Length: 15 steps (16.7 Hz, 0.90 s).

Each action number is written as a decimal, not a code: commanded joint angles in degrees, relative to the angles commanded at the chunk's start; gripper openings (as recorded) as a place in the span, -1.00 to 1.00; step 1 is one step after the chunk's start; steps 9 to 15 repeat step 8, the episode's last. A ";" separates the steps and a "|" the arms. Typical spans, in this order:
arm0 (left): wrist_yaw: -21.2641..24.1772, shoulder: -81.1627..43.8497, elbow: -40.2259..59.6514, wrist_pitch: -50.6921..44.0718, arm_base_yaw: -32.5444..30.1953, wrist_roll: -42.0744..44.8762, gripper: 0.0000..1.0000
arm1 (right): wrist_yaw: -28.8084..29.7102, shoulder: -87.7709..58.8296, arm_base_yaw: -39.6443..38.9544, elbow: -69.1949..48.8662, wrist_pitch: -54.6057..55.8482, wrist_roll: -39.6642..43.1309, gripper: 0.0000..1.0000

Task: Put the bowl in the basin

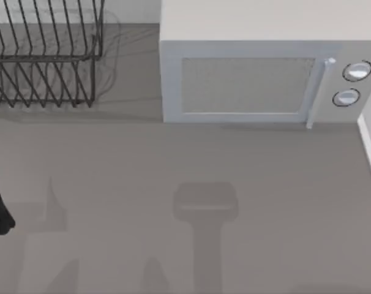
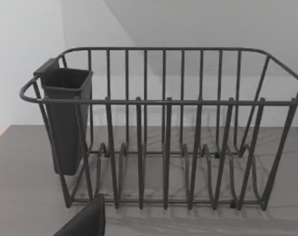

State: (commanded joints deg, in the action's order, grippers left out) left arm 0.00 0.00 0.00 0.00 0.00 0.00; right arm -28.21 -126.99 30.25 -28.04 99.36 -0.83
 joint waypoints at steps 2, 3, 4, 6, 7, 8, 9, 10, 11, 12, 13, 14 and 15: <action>0.00 0.00 0.00 0.00 0.00 0.00 1.00 | 0.00 0.00 0.00 0.00 0.00 0.00 0.96; 0.00 0.00 0.00 0.00 0.00 0.00 1.00 | 0.00 0.00 0.00 0.00 0.00 0.00 1.00; 0.00 0.00 0.00 0.00 0.00 0.00 1.00 | 0.00 0.00 0.00 0.00 0.00 0.00 1.00; 0.00 0.00 0.00 0.00 0.00 0.00 1.00 | 0.00 0.00 0.00 0.00 0.00 0.00 1.00; 0.00 0.00 0.00 0.00 0.00 0.00 1.00 | 0.00 0.00 0.00 0.00 0.00 0.00 1.00; 0.00 0.00 0.00 0.00 0.00 0.00 1.00 | 0.00 0.00 0.00 0.00 0.00 0.00 1.00; 0.00 0.00 0.00 0.00 0.00 0.00 1.00 | 0.00 0.00 0.00 0.00 0.00 0.00 1.00; 0.00 0.00 0.00 0.00 0.00 0.00 1.00 | 0.00 0.00 0.00 0.00 0.00 0.00 1.00; 0.00 0.00 0.00 0.00 0.00 0.00 1.00 | 0.00 0.00 0.00 0.00 0.00 0.00 1.00; 0.00 0.00 0.00 0.00 0.00 0.00 1.00 | 0.00 0.00 0.00 0.00 0.00 0.00 1.00; 0.00 0.00 0.00 0.00 0.00 0.00 1.00 | 0.00 0.00 0.00 0.00 0.00 0.00 1.00; 0.00 0.00 0.00 0.00 0.00 0.00 1.00 | 0.00 0.00 0.00 0.00 0.00 0.00 1.00; 0.00 0.00 0.00 0.00 0.00 0.00 1.00 | 0.00 0.00 0.00 0.00 0.00 0.00 1.00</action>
